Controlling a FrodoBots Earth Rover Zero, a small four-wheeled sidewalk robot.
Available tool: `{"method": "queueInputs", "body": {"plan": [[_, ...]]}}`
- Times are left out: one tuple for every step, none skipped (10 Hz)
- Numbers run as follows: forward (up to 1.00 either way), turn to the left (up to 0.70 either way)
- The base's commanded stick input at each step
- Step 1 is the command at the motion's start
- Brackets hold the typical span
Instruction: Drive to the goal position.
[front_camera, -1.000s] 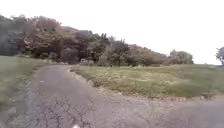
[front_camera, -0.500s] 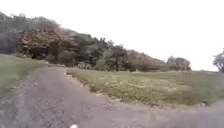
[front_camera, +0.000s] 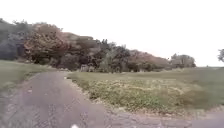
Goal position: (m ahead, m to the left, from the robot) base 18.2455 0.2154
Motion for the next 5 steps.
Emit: {"method": "queueInputs", "body": {"plan": [[0.85, 0.35], [0.85, 0.35], [0.85, 0.35], [0.85, 0.35], [0.85, 0.35]]}}
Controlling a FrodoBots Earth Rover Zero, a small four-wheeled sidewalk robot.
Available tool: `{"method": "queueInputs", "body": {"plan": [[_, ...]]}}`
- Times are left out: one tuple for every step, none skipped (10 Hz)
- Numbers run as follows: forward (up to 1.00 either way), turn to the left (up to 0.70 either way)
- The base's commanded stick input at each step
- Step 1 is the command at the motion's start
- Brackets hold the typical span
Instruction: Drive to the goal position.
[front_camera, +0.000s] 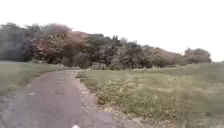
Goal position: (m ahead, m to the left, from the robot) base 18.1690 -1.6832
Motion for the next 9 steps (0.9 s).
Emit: {"method": "queueInputs", "body": {"plan": [[0.85, 0.35], [0.85, 0.35], [0.85, 0.35], [0.85, 0.35], [0.85, 0.35], [0.85, 0.35], [0.85, 0.35], [0.85, 0.35], [0.85, 0.35]]}}
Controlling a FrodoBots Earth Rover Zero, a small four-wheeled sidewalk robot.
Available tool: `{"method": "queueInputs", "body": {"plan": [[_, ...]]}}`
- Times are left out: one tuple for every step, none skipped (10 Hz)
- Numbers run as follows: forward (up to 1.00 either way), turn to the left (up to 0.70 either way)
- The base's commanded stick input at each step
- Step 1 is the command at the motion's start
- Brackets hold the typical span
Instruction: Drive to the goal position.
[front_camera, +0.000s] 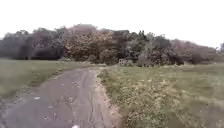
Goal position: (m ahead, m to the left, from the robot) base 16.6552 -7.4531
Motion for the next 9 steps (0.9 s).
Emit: {"method": "queueInputs", "body": {"plan": [[0.85, 0.35], [0.85, 0.35], [0.85, 0.35], [0.85, 0.35], [0.85, 0.35], [0.85, 0.35], [0.85, 0.35], [0.85, 0.01], [0.85, 0.01]]}}
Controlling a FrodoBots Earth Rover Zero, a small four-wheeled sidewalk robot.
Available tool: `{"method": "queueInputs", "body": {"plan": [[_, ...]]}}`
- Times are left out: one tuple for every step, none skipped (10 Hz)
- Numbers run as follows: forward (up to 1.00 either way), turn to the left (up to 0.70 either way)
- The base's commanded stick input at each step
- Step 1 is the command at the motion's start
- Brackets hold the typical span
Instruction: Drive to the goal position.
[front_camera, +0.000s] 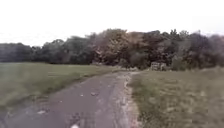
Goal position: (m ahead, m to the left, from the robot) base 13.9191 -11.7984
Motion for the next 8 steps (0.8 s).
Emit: {"method": "queueInputs", "body": {"plan": [[0.85, 0.01], [0.85, 0.01], [0.85, 0.01], [0.85, 0.01], [0.85, 0.01], [0.85, 0.01], [0.85, 0.01], [0.85, 0.00]]}}
